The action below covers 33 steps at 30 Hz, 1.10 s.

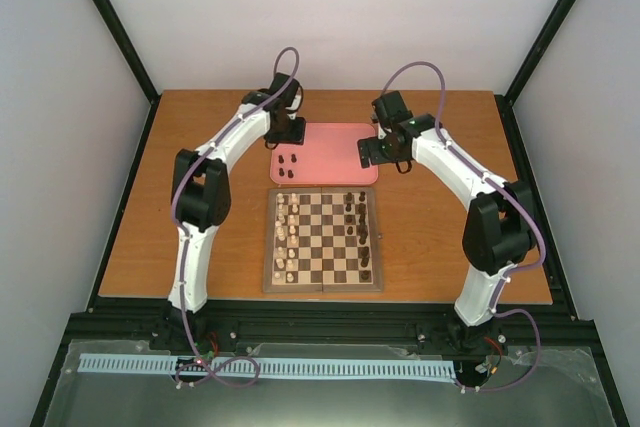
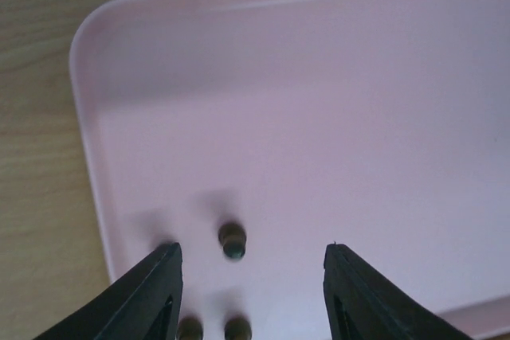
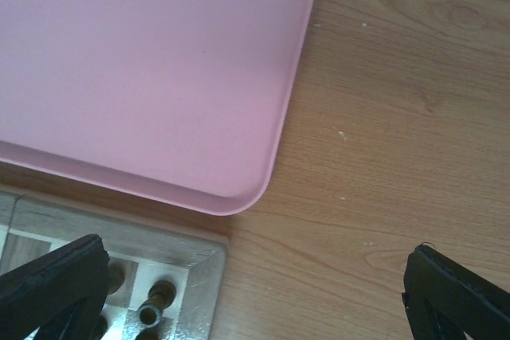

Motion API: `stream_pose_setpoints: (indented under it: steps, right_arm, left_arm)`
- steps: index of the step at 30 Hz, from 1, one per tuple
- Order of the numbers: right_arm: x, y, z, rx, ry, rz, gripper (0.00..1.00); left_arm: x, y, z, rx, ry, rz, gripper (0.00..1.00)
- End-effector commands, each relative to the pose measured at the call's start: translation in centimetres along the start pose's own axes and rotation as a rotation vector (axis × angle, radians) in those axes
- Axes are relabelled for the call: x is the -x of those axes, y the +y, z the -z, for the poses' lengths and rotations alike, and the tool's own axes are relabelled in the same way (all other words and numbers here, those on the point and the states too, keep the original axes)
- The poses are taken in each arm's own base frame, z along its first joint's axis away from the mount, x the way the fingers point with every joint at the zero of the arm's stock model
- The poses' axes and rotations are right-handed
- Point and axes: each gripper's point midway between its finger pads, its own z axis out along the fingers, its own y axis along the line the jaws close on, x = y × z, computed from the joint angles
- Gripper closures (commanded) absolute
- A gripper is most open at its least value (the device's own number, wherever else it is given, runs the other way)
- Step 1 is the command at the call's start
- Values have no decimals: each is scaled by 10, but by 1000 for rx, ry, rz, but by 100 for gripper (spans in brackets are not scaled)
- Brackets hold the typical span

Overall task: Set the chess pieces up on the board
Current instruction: Pick up the chess piece from the storage box.

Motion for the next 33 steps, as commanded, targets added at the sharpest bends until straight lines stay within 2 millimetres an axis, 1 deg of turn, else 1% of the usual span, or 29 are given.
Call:
stream_pose_setpoints:
  steps: [1,3,5,10,12,15,19,23,27,33]
  right_arm:
    - [15,-12,-1,-9,-31,-18,0]
    - [16,-15,-2,-9,-28,-21,0]
    - [16,-16,-4,-4,-25,-20,0]
    - [14,-14,-10,14,-7,-21,0]
    - [13,-13,-13,21,-1,-22,0]
    - [13,-12,-16,30,7,-26,0]
    - [13,-10,-17,41,13,-25,0]
    - [12,-9,-18,48,17,-26,0]
    - [10,-9,-20,47,24,-27,0]
    - [9,-8,-20,54,30,-29,0]
  left_arm:
    - [4,-14,-16,-35,34,-21,50]
    - [3,-14,-22,-38,42,-20,54]
    - [-1,-14,-28,-39,57,-19,55]
    - [-16,-12,-40,-26,103,-24,60]
    - [-20,-13,-44,-25,112,-29,61]
    - [-22,-11,-50,-17,127,-24,66]
    - [-26,-4,-51,24,138,-26,66]
    - [-33,3,-50,54,146,-28,64]
    - [-37,4,-53,55,157,-26,64]
    - [-35,3,-54,51,153,-24,66]
